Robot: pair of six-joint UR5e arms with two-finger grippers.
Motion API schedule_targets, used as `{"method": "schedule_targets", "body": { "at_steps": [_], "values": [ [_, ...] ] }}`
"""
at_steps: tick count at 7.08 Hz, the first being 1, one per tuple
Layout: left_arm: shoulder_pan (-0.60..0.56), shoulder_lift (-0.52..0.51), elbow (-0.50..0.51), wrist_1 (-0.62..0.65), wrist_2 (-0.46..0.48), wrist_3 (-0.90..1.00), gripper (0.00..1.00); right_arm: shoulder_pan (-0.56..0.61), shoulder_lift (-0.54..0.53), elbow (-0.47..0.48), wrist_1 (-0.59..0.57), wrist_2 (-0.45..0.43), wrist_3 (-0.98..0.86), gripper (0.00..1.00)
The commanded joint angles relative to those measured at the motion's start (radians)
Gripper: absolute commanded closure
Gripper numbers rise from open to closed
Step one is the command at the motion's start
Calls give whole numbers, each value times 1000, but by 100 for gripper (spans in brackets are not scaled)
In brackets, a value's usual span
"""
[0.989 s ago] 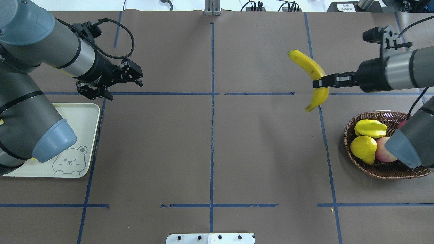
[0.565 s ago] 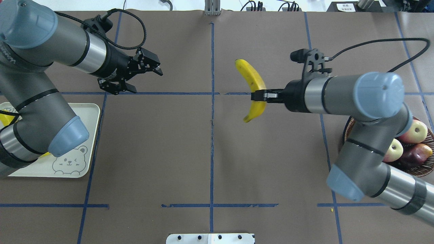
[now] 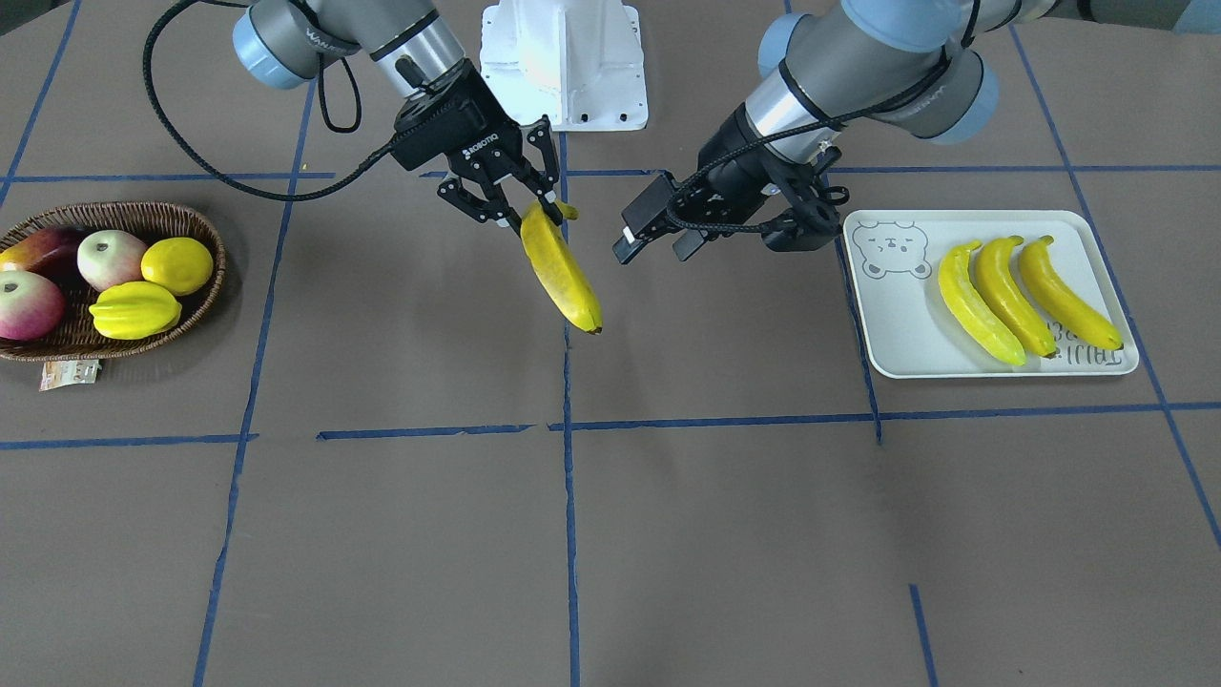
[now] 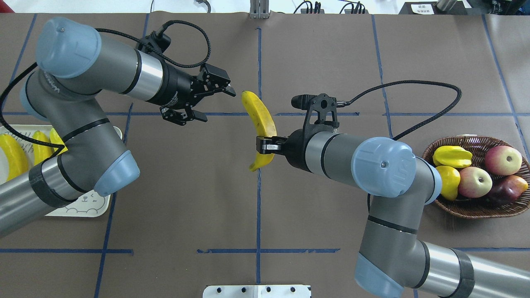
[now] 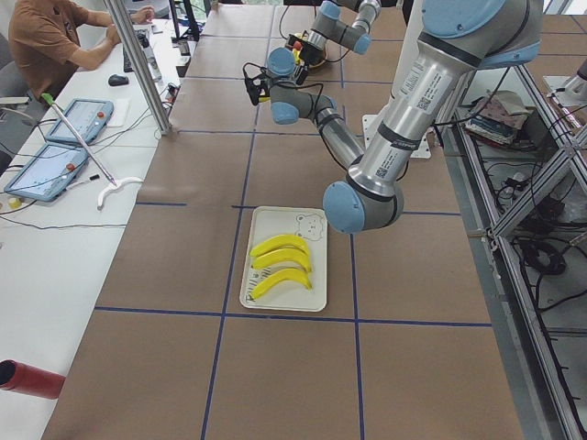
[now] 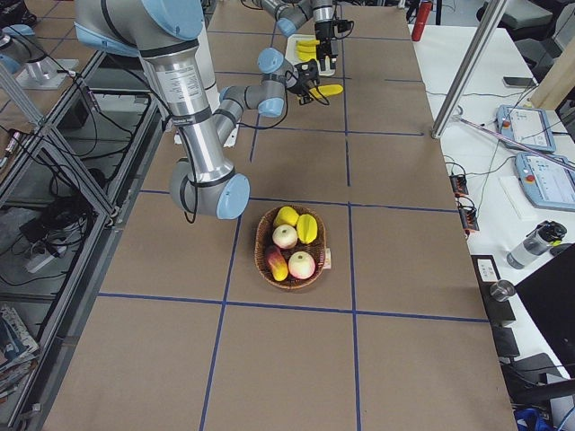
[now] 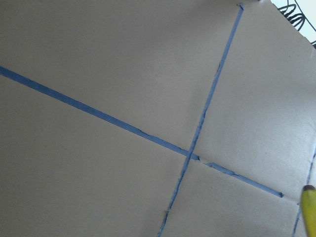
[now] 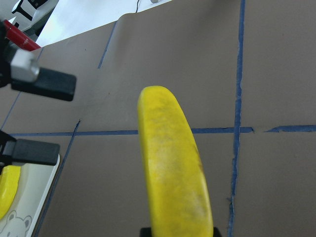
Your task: Transfer all bananas from basket to plate
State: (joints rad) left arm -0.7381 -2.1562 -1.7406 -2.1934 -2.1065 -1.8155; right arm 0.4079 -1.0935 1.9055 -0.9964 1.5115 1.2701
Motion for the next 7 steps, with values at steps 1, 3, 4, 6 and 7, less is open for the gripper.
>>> {"method": "schedule_targets", "body": {
  "at_steps": [1,3,4,6,7],
  "values": [
    [11,-57,53,-9,37,-11,1,-32,10,3,-11,-33,0,98],
    [34,-60,90,-46,42,-10,1,-38,14,18,-13,-33,0,98],
    [51,-60,93,-48,42,-15,1,-40,14,21,-13,-34,2,98],
    [75,-62,93,-48,42,-21,1,-43,12,21,-13,-34,2,98],
    [78,-62,93,-48,42,-27,5,-44,12,21,-13,-34,2,98]
  ]
}}
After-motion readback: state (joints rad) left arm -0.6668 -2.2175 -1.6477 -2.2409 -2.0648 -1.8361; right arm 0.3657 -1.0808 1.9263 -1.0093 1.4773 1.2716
